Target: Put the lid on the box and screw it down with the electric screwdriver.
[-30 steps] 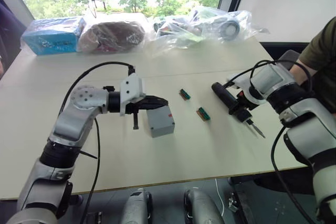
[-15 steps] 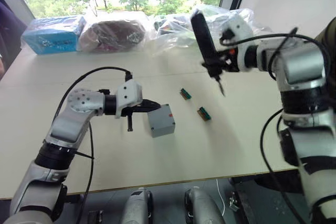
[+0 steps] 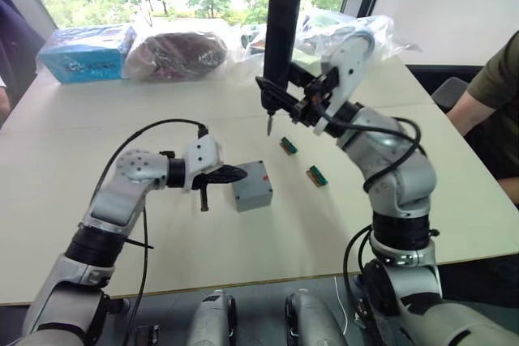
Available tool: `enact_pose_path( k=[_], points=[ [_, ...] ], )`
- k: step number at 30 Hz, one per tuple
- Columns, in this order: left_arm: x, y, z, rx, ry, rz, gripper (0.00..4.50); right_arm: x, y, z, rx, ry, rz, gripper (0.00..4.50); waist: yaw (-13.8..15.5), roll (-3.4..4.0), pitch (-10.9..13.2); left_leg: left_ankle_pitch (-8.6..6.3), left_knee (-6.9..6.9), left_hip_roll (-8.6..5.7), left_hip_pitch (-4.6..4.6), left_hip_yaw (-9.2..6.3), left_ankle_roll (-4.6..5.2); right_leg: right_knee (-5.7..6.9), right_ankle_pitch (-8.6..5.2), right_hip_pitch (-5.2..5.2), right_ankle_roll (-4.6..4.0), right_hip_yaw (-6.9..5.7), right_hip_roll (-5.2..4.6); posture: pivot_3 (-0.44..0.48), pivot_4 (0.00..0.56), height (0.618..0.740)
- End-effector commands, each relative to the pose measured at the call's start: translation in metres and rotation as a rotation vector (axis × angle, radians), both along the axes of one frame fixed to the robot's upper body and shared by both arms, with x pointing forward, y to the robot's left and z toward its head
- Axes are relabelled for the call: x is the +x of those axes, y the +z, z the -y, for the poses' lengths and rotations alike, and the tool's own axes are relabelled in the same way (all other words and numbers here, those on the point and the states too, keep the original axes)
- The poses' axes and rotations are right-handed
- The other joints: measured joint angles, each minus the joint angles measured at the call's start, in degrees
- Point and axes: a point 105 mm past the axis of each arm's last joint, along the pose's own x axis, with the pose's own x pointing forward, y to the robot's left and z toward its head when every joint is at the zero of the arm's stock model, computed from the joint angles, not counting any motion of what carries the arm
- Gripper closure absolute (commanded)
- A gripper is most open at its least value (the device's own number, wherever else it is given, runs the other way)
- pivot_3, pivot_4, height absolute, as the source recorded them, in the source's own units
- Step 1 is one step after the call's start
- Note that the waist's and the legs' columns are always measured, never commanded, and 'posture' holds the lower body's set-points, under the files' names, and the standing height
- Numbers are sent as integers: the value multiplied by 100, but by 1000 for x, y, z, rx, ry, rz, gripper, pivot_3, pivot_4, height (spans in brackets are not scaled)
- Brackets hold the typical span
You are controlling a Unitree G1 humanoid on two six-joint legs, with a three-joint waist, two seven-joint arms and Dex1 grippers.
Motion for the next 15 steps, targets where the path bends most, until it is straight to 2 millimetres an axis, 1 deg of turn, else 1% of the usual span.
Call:
enact_pose_path(
  k=[1,6,15],
  points=[
    [2,-2,-1,12,4,8,4500,-9,8,-9,24,30,61,2640,1,0,0,0,0,1,1,0,0,0,0,0,0,0,1,0,150,740],
    [6,-9,0,20,20,5,4500,-5,-17,-11,49,2,-2,2640,18,-3,-2,0,0,1,6,-1,0,-1,0,7,0,-1,-1,0,150,740],
    [10,-7,-3,20,29,0,4500,-5,-31,-10,29,-14,-2,2640,10,-3,-3,0,0,0,10,-4,0,1,0,9,0,-1,-2,0,150,740]
  ],
)
